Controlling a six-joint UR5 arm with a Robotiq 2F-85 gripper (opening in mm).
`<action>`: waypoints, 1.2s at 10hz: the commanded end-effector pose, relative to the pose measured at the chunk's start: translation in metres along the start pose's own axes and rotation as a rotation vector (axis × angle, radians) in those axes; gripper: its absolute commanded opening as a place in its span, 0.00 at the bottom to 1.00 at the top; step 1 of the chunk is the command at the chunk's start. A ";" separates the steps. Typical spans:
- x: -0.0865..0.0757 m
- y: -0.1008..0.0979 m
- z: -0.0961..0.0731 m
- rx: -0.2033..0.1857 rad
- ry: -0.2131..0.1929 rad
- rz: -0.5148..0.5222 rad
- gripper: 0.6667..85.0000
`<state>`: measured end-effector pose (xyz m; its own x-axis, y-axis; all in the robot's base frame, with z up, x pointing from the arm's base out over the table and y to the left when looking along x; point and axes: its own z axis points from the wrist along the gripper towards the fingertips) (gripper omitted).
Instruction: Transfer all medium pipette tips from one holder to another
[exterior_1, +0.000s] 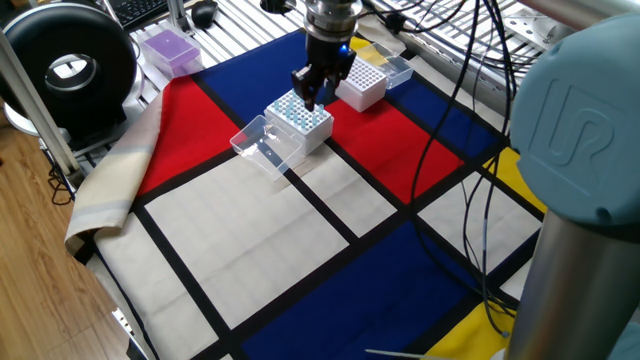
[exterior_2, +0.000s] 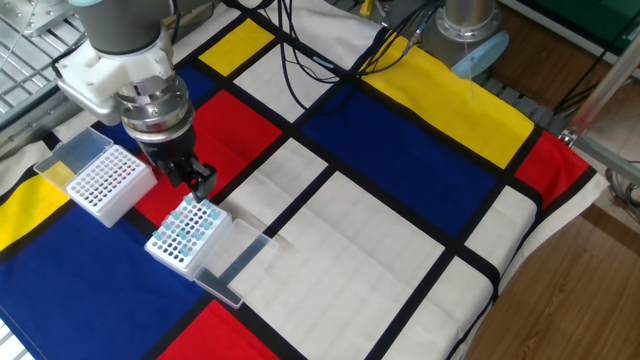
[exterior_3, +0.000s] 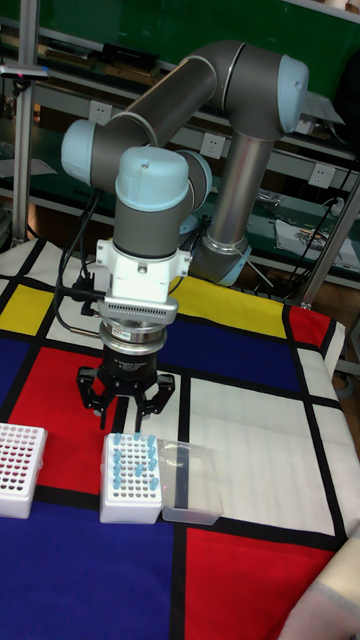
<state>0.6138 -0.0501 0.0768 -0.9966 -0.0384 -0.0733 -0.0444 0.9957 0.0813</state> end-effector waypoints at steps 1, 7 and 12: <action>-0.001 0.007 0.002 -0.030 -0.003 -0.018 0.57; -0.007 0.009 0.003 -0.047 -0.032 -0.054 0.54; -0.003 -0.006 0.000 -0.002 -0.016 -0.089 0.52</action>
<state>0.6159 -0.0502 0.0745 -0.9890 -0.1133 -0.0950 -0.1219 0.9884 0.0905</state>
